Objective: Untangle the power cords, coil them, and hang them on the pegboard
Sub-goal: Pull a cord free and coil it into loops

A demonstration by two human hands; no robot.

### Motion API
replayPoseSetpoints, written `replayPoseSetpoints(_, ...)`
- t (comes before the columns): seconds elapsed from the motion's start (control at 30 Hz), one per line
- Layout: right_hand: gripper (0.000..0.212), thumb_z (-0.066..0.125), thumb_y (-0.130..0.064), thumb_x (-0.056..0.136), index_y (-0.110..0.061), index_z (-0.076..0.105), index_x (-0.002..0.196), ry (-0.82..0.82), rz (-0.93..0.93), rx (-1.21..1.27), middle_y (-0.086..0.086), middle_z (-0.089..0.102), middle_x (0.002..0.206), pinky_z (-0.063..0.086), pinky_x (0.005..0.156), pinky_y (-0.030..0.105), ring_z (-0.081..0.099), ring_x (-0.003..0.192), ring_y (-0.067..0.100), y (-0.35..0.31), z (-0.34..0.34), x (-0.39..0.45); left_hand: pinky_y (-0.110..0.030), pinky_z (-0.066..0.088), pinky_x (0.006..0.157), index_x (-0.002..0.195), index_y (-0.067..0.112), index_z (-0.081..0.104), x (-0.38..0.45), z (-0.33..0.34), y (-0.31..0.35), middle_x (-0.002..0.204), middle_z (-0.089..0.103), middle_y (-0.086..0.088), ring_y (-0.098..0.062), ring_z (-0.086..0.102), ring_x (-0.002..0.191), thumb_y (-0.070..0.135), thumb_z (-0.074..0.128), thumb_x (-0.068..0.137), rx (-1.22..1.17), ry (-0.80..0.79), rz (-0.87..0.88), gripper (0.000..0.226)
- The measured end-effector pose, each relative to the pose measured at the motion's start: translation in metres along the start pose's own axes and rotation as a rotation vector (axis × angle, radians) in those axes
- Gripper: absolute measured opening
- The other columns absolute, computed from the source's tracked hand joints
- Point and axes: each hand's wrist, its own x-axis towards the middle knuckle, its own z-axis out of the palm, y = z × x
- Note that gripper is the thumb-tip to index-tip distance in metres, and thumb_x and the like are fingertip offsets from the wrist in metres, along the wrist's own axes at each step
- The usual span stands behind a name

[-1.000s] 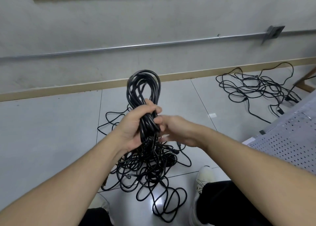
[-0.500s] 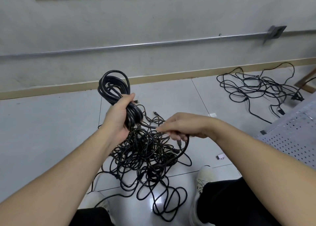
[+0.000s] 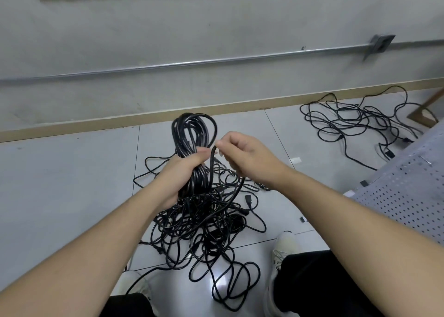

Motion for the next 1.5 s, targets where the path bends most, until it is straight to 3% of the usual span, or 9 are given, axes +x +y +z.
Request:
replayPoseSetpoints(0.23, 0.020, 0.066, -0.015, 0.098, -0.009, 0.066, 0.079, 0.113, -0.028, 0.056, 0.000, 0.066, 0.068, 0.039, 0.050, 0.007, 0.055, 0.048, -0.003, -0.007, -0.002, -0.004, -0.053, 0.049, 0.107, 0.131, 0.029, 0.068, -0.006, 0.015, 0.003, 0.127, 0.071, -0.006, -0.028, 0.065, 0.121, 0.109, 0.049, 0.042, 0.151, -0.094, -0.087, 0.121)
replayPoseSetpoints(0.47, 0.050, 0.068, -0.053, 0.091, -0.020, 0.046, 0.060, -0.062, 0.248, -0.119, -0.002, 0.046, 0.052, 0.040, 0.050, 0.024, 0.045, 0.048, 0.016, 0.000, -0.011, 0.000, -0.035, 0.047, 0.080, 0.085, 0.025, 0.073, -0.005, 0.011, -0.001, 0.089, 0.068, 0.006, -0.016, 0.061, 0.089, 0.041, 0.068, 0.083, 0.380, -0.057, 0.084, 0.017)
replayPoseSetpoints(0.63, 0.034, 0.069, -0.038, 0.095, -0.015, 0.057, 0.073, -0.237, 0.251, -0.066, 0.003, 0.061, 0.060, 0.054, 0.065, 0.027, 0.063, 0.062, 0.020, 0.000, -0.017, -0.005, -0.053, 0.055, 0.086, 0.089, 0.018, 0.074, -0.001, -0.001, 0.000, 0.069, 0.067, 0.003, -0.028, 0.064, 0.077, 0.049, 0.077, 0.065, 0.151, 0.105, -0.057, 0.040)
replayPoseSetpoints(0.77, 0.015, 0.066, -0.017, 0.098, -0.008, 0.071, 0.088, 0.019, 0.007, 0.007, -0.015, 0.057, 0.055, 0.038, 0.049, 0.012, 0.047, 0.046, 0.001, -0.003, -0.009, -0.002, -0.053, 0.053, 0.086, 0.094, 0.018, 0.076, 0.000, -0.004, -0.002, 0.068, 0.065, 0.001, -0.027, 0.062, 0.074, 0.049, 0.078, 0.063, 0.172, 0.006, -0.126, 0.044)
replayPoseSetpoints(0.87, 0.013, 0.075, -0.018, 0.092, -0.025, 0.074, 0.081, 0.281, -0.179, -0.018, -0.009, 0.066, 0.082, 0.043, 0.073, 0.014, 0.059, 0.074, -0.001, 0.001, -0.007, 0.006, -0.051, 0.052, 0.086, 0.105, 0.015, 0.074, -0.006, 0.005, -0.003, 0.089, 0.060, -0.015, -0.033, 0.063, 0.083, 0.061, 0.079, 0.045, 0.227, -0.106, -0.120, 0.076)
replayPoseSetpoints(1.0, 0.021, 0.087, -0.024, 0.079, -0.028, 0.067, 0.075, 0.477, -0.149, 0.019, -0.003, 0.055, 0.110, 0.042, 0.089, 0.014, 0.056, 0.100, -0.001, 0.007, -0.012, 0.013, -0.037, 0.044, 0.076, 0.093, 0.022, 0.078, -0.018, 0.017, 0.006, 0.086, 0.056, -0.005, -0.020, 0.054, 0.074, 0.056, 0.062, 0.067, 0.269, -0.244, 0.025, 0.045)
replayPoseSetpoints(1.27, 0.070, 0.058, -0.087, 0.073, -0.034, 0.057, 0.118, 0.310, 0.316, 0.170, -0.003, 0.068, 0.115, 0.053, 0.100, 0.052, 0.073, 0.101, 0.024, 0.008, -0.014, 0.015, -0.044, 0.049, 0.089, 0.084, 0.026, 0.076, -0.031, 0.022, 0.001, 0.087, 0.061, 0.002, -0.017, 0.061, 0.085, 0.040, 0.056, 0.082, 0.365, -0.400, 0.094, 0.024)
replayPoseSetpoints(1.43, 0.083, 0.061, -0.075, 0.081, -0.036, 0.033, 0.150, 0.186, 0.249, 0.105, -0.004, 0.065, 0.126, 0.045, 0.110, 0.048, 0.077, 0.084, 0.012, -0.001, -0.012, 0.006, -0.076, 0.032, 0.109, 0.091, 0.022, 0.075, -0.024, 0.012, -0.003, 0.129, 0.057, -0.028, -0.057, 0.042, 0.134, 0.054, 0.064, 0.072, 0.252, -0.348, -0.022, 0.039)
replayPoseSetpoints(1.5, 0.085, 0.069, -0.069, 0.079, -0.033, 0.037, 0.149, 0.169, 0.262, 0.098, -0.001, 0.073, 0.107, 0.050, 0.105, 0.044, 0.076, 0.081, 0.010, -0.001, -0.013, 0.005, -0.051, 0.052, 0.088, 0.084, 0.021, 0.073, -0.025, 0.014, -0.004, 0.110, 0.054, -0.033, -0.039, 0.067, 0.101, 0.049, 0.067, 0.068, 0.175, -0.363, -0.037, 0.033)
